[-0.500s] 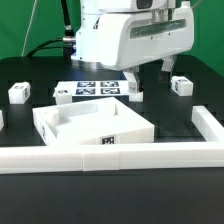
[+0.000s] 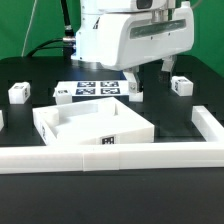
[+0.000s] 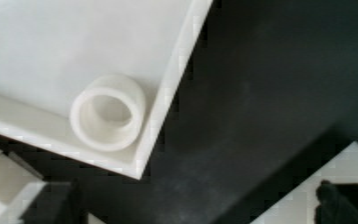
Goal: Assemble one leg
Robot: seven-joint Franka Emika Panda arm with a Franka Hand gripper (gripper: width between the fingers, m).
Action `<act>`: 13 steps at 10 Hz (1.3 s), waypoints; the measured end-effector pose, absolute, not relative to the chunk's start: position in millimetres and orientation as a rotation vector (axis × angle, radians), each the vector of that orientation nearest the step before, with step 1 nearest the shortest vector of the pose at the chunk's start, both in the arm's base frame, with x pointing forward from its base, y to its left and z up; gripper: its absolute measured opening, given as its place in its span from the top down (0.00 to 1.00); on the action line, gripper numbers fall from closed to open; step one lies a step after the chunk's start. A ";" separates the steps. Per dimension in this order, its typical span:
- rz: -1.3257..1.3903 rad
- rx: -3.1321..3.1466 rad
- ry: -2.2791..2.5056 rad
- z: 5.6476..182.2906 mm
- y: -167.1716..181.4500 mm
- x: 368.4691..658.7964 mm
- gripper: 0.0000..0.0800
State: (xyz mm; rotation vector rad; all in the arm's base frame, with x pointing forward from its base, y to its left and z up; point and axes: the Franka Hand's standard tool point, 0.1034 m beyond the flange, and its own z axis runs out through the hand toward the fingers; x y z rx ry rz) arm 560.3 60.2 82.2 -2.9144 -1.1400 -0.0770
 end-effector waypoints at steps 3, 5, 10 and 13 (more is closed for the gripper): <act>-0.054 -2.825 -1.351 77.1 49.2 552.4 0.19; -0.005 -2.701 -1.569 68.8 36.3 540.1 0.19; 0.058 -2.615 -1.670 64.1 29.5 533.1 0.19; 0.050 -2.399 -1.988 53.9 10.9 518.5 0.19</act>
Offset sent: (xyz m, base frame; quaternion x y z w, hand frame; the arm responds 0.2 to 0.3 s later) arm -0.0388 -0.0237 -0.0123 0.0386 0.0002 -0.2415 0.9696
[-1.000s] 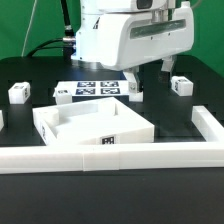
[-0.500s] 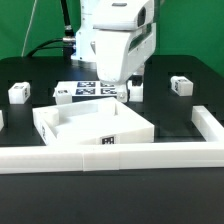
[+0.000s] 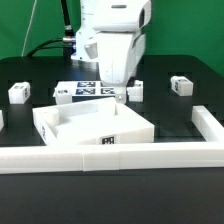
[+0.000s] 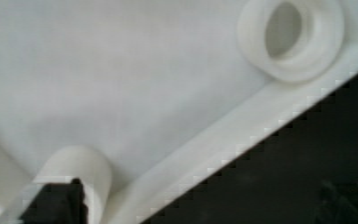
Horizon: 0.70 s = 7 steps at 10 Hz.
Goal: Assemble one leg
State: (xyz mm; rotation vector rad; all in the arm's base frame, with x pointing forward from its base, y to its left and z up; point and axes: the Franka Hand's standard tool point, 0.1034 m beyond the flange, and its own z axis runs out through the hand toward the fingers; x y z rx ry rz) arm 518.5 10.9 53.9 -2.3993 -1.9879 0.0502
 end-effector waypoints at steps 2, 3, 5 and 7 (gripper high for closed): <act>0.085 -2.273 -2.110 48.2 -1.7 513.3 0.19; 0.089 -2.231 -2.153 46.8 -10.2 513.2 0.19; 0.091 -2.222 -2.160 46.8 -12.0 513.5 0.19; 0.091 -2.222 -2.159 46.7 -12.3 513.4 0.19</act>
Offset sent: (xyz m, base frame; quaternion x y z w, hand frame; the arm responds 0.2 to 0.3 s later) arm 0.0096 -0.0255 -0.0012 0.0179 -0.0131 -0.1515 0.9882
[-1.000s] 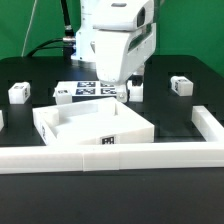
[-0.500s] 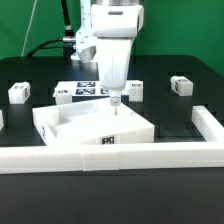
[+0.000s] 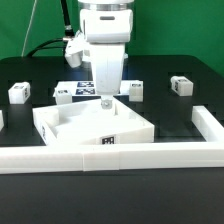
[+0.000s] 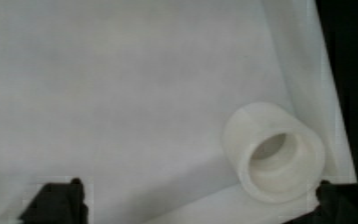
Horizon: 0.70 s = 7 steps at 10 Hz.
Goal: Assemble one leg
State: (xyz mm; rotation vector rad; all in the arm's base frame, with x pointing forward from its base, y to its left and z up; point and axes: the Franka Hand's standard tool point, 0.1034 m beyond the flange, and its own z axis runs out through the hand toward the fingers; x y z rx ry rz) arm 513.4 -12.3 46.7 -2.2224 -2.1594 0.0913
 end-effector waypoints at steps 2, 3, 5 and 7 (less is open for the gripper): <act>0.097 -2.093 -2.264 43.1 -25.8 506.3 0.19; 0.103 -2.027 -2.306 39.2 -35.5 499.3 0.19; 0.111 -1.942 -2.358 32.3 -46.6 493.4 0.19; 0.115 -1.901 -2.376 27.0 -51.6 489.7 0.19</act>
Offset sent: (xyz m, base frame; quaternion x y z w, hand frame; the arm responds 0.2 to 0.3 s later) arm -0.0166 -0.0141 -0.0111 0.0172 0.0488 -0.1114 0.9924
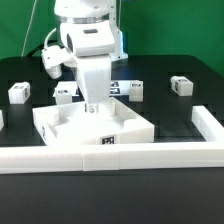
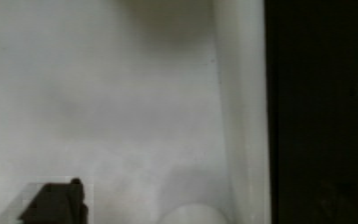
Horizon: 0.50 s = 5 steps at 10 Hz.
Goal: Assemble one leg
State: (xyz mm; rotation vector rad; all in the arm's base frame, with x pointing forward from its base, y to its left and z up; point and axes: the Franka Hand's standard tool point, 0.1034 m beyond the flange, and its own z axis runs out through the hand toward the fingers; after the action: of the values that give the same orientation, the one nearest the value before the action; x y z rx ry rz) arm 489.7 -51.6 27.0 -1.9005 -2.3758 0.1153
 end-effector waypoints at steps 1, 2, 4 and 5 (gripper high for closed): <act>0.116 -1.902 -2.371 23.8 -51.2 488.0 0.19; 0.125 -1.908 -2.353 18.9 -50.7 484.9 0.19; 0.134 -1.929 -2.326 16.8 -51.6 482.6 0.19; 0.134 -1.928 -2.327 16.8 -51.5 482.7 0.34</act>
Offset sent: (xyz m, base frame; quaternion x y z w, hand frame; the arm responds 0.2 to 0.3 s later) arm -0.0028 0.0013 -0.0012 0.0155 0.0214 0.0442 0.9987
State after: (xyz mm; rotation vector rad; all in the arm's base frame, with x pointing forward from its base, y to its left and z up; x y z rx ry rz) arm 482.7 -51.5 16.8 -1.9284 -2.3271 0.1337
